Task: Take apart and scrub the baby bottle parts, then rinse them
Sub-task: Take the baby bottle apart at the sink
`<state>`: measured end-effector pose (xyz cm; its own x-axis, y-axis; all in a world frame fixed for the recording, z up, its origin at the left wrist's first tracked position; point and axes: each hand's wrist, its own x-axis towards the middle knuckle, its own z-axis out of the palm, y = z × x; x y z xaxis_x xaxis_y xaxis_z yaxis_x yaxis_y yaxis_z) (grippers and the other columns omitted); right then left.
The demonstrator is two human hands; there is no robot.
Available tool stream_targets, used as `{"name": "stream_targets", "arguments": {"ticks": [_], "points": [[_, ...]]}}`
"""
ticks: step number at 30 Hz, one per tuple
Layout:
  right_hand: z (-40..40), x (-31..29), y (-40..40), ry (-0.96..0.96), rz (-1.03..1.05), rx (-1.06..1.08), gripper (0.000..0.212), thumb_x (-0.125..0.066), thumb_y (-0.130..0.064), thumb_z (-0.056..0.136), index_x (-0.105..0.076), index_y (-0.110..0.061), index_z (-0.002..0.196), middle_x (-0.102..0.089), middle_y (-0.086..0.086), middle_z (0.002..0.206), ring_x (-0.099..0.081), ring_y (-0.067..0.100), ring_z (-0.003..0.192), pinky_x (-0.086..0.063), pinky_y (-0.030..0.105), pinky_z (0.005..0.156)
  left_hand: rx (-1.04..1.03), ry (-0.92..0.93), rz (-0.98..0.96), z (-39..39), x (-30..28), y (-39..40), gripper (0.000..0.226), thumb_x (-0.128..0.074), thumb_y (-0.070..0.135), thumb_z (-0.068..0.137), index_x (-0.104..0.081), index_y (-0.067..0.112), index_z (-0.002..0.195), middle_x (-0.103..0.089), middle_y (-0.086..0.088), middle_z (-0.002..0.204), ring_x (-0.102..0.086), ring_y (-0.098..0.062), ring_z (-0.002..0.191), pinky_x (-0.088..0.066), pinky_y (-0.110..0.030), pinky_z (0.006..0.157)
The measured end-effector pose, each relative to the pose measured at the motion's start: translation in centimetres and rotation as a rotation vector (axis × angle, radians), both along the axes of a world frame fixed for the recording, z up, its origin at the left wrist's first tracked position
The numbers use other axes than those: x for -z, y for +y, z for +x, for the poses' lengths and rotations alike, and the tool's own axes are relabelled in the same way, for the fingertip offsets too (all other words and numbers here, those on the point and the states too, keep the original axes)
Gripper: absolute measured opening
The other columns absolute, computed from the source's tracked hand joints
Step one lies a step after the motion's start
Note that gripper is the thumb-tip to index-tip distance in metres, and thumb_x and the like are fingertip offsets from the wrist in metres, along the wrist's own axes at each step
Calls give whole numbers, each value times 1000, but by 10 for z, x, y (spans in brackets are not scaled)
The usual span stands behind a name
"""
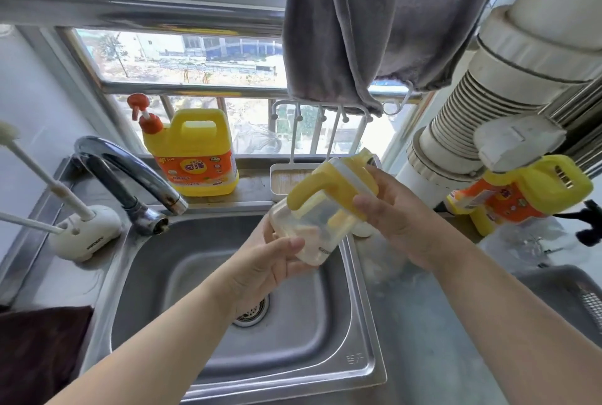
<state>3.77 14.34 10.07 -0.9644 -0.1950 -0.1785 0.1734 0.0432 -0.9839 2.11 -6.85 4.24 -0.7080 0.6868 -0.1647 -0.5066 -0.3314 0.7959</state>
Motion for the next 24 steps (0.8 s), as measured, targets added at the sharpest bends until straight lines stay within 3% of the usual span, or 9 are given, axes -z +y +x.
{"name": "stream_targets", "arguments": {"ticks": [3, 6, 8, 12, 15, 18, 21, 24], "points": [[-1, 0, -11, -13, 58, 47, 76, -80, -63, 50, -57, -32, 115, -69, -11, 103, -64, 7, 98, -49, 23, 86, -58, 50, -37, 0, 0, -2, 97, -91, 32, 53, -43, 14, 135, -57, -22, 125, -60, -33, 109, -52, -47, 91], [-2, -1, -25, 41, 75, 152, 76, -76, -56, 54, -57, -19, 118, -67, -3, 98, -63, 9, 90, -46, 23, 77, -90, 57, -45, 3, -2, 0, 85, -84, 27, 55, -48, 14, 131, -64, -15, 117, -65, -26, 102, -56, -34, 76], [-2, -1, -30, 65, 37, 222, 73, -76, -51, 53, -58, -18, 115, -68, -1, 97, -64, 12, 89, -49, 27, 77, -83, 43, -29, 2, -3, -1, 90, -86, 34, 52, -49, 12, 131, -66, -15, 115, -67, -25, 98, -56, -31, 73], [2, -2, -33, 94, 25, 262, 65, -76, -48, 52, -61, -21, 110, -70, -1, 94, -66, 14, 87, -52, 34, 81, -58, -7, -5, 4, -5, -1, 101, -90, 44, 45, -50, 8, 131, -64, -22, 114, -67, -29, 94, -57, -35, 75], [5, -3, -31, 122, 9, 241, 60, -78, -45, 53, -63, -23, 107, -70, -6, 89, -66, 11, 85, -51, 31, 78, -31, -48, 37, 8, -10, 1, 99, -90, 44, 44, -52, 9, 128, -65, -22, 115, -68, -29, 94, -58, -37, 75], [7, -4, -27, 156, -55, 142, 76, -87, -49, 44, -61, -23, 110, -68, -9, 88, -64, 7, 82, -50, 22, 72, 11, -204, 157, 15, -13, 3, 92, -90, 45, 42, -59, 7, 121, -66, -21, 110, -67, -38, 88, -59, -44, 72], [5, -15, -15, 87, -80, -10, 100, -89, -52, 40, -48, -25, 127, -67, -9, 101, -63, 9, 93, -50, 20, 77, 105, -199, 275, 15, -15, 3, 79, -85, 41, 59, -58, 12, 127, -61, -18, 120, -62, -38, 101, -54, -49, 87], [5, -19, 5, 4, 56, -78, 117, -86, -55, 45, -28, -31, 143, -50, -16, 135, -48, 5, 125, -42, 28, 102, 143, -79, 197, 5, -14, -4, 77, -85, 36, 63, -54, 17, 132, -57, -20, 128, -58, -37, 112, -50, -48, 94]]}}
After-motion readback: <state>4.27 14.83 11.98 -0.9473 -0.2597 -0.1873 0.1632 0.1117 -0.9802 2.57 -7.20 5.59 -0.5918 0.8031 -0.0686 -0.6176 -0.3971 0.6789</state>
